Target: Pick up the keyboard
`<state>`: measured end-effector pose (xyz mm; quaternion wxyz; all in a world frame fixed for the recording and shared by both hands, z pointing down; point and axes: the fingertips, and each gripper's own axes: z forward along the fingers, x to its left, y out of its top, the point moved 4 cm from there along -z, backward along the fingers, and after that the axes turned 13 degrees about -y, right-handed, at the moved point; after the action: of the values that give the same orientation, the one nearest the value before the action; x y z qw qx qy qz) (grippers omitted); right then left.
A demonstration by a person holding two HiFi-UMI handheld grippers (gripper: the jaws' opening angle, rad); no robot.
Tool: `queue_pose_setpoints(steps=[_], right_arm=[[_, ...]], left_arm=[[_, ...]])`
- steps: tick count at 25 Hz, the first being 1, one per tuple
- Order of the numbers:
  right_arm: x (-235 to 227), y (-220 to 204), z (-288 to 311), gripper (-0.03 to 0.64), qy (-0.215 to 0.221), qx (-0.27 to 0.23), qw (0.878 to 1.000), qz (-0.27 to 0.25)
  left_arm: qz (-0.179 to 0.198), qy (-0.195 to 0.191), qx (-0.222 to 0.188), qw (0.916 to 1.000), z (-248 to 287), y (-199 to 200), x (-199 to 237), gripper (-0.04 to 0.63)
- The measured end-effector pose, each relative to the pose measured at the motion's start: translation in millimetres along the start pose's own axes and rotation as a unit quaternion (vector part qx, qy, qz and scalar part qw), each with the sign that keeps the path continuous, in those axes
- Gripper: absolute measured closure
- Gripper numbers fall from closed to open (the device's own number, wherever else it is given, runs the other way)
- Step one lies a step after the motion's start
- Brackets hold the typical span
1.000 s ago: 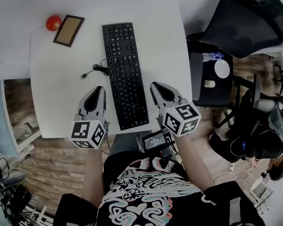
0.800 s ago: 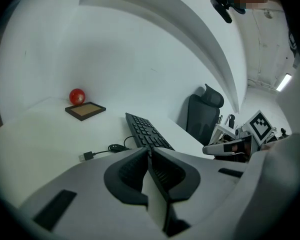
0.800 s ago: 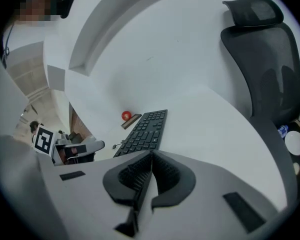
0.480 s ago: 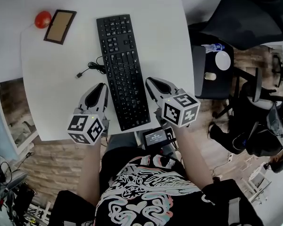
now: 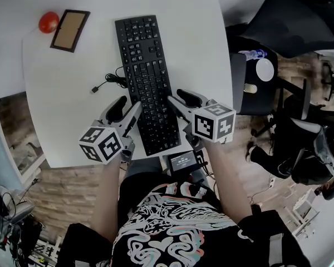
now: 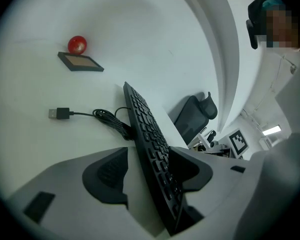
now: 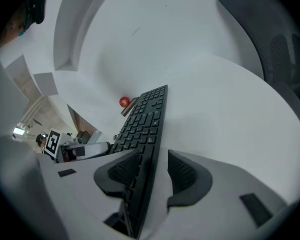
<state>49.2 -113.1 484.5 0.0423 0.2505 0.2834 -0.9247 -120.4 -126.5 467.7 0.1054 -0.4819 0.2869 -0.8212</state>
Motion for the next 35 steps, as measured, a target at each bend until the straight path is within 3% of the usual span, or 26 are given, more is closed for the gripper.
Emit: queue_pose_setpoints(steps=[7, 11, 14, 22, 26, 35], right_arm=[[3.9, 1.7, 4.2, 0.442, 0.001, 0.007, 1.000, -0.010], [10.5, -1.9, 7.3, 0.443, 0.004, 0.018, 1.000, -0.022], [12.4, -3.9, 9.1, 0.443, 0.000, 0.022, 0.999, -0.027], [10.4, -3.6, 9.9, 0.443, 0.013, 0.030, 0.999, -0.013], [12.3, -5.7, 11.0, 0.443, 0.003, 0.025, 1.000, -0.018], [12.5, -4.3, 8.1, 0.443, 0.016, 0.015, 1.000, 0.010]], left_arm=[[-0.037, -0.022, 0.042, 0.9982, 10.2, -4.3, 1.7, 0.352], [-0.133, -0.049, 0.073, 0.9872, 22.4, -13.2, -1.4, 0.358], [-0.178, -0.058, 0.067, 0.9799, 21.5, -11.2, 6.4, 0.429], [-0.218, -0.104, 0.067, 0.9680, 20.2, -9.8, 11.7, 0.465], [-0.277, -0.158, 0.022, 0.9477, 19.1, -9.3, -0.7, 0.490], [-0.259, -0.202, 0.010, 0.9445, 17.1, -4.2, -2.6, 0.492]])
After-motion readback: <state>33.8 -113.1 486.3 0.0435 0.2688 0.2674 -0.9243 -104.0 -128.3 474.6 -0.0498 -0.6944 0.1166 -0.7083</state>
